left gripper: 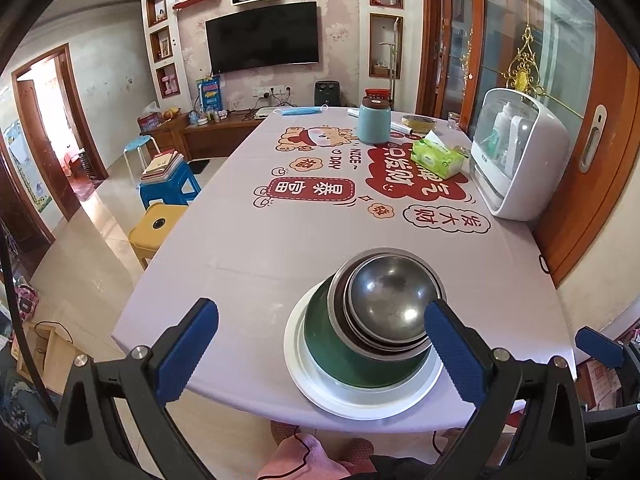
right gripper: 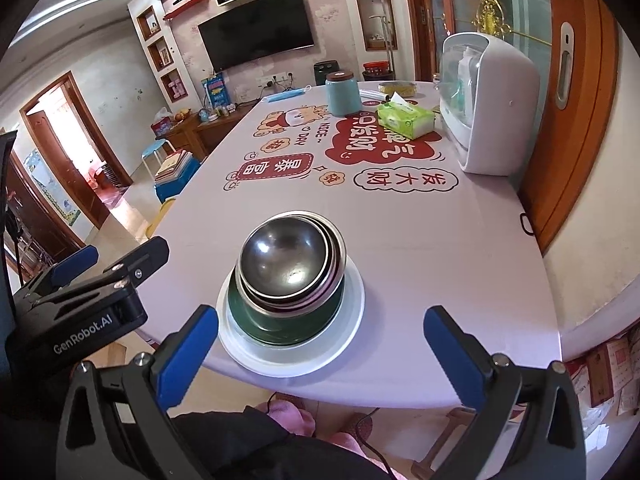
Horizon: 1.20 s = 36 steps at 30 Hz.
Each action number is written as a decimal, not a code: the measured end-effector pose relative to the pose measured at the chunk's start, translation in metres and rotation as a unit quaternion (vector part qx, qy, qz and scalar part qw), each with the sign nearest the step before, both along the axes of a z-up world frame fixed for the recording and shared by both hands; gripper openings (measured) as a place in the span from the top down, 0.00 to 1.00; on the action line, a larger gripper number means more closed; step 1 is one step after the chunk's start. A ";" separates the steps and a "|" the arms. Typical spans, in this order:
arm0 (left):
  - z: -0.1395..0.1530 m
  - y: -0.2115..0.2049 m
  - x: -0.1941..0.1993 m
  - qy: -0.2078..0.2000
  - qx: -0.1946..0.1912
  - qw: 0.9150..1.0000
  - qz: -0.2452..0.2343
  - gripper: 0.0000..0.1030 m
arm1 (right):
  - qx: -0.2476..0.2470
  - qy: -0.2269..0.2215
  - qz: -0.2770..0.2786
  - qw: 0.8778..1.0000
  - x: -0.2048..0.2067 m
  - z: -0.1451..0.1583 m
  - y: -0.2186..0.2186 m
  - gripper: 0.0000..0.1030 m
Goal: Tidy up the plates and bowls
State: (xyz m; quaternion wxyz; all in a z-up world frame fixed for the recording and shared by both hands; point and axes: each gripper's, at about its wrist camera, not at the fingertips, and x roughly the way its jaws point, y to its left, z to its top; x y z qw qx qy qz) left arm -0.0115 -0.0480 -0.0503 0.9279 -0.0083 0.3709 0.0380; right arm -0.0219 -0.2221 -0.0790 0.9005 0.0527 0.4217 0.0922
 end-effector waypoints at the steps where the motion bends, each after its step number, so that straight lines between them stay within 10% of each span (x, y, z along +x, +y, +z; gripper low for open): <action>1: 0.000 0.000 0.000 0.000 0.000 1.000 0.000 0.01 | 0.002 0.001 0.001 1.000 0.001 0.000 0.000 0.00; 36: 0.000 0.013 0.002 0.001 -0.003 1.000 0.007 0.01 | 0.000 -0.002 0.016 1.000 0.006 0.003 0.012 0.00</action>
